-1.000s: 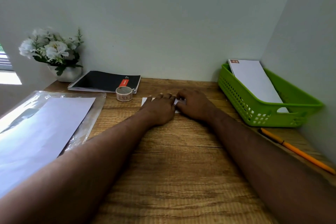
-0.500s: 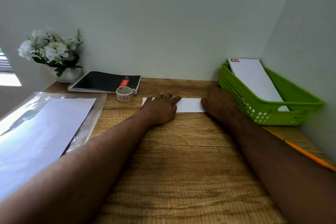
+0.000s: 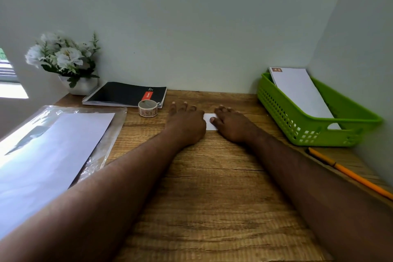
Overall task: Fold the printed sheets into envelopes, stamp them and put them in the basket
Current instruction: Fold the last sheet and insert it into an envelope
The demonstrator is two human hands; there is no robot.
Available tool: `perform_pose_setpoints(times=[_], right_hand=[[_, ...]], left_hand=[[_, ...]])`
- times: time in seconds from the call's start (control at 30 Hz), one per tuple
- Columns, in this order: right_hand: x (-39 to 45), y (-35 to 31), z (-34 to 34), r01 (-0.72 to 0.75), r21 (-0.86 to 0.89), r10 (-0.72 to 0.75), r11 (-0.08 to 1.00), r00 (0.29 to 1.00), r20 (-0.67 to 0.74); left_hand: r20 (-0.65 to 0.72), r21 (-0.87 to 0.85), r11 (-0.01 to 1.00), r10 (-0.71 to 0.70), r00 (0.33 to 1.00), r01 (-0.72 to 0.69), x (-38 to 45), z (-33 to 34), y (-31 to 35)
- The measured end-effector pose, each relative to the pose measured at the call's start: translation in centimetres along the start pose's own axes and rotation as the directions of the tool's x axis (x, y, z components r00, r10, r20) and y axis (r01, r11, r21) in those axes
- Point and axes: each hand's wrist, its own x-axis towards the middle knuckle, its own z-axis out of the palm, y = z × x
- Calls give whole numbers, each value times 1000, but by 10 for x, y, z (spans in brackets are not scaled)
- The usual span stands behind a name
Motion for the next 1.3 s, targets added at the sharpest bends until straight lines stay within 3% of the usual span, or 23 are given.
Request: perform_pose_setpoints(times=[0.37,0.5,0.7,0.97,1.13,1.3], right_hand=[[0,3,-1,0,50,-1,999,1000,10],[-2,4,-5,6,100,-9,995,1000,24],[-11,4,-16,16,227,-26,974,999,39],[-12,5,-18,16,383,-23,923,1000,14],[-9,6,-18,47,273,-58,961,998,34],[-3,11,-20,-16,174,17,985,1000,-5]], left_hand=[[-53,152,969,-187,981,193,-15,-7,-15],[-82,179,965,-181,980,193,-14,-6,-18],[-189,-97,995,-29,981,11,-3,-5,-26],[-125,-277,959,-95,988,57,12,8,-32],[-131,-294,955,-91,987,49,13,11,-31],[-141,-282,959,-78,987,35,13,11,-32]])
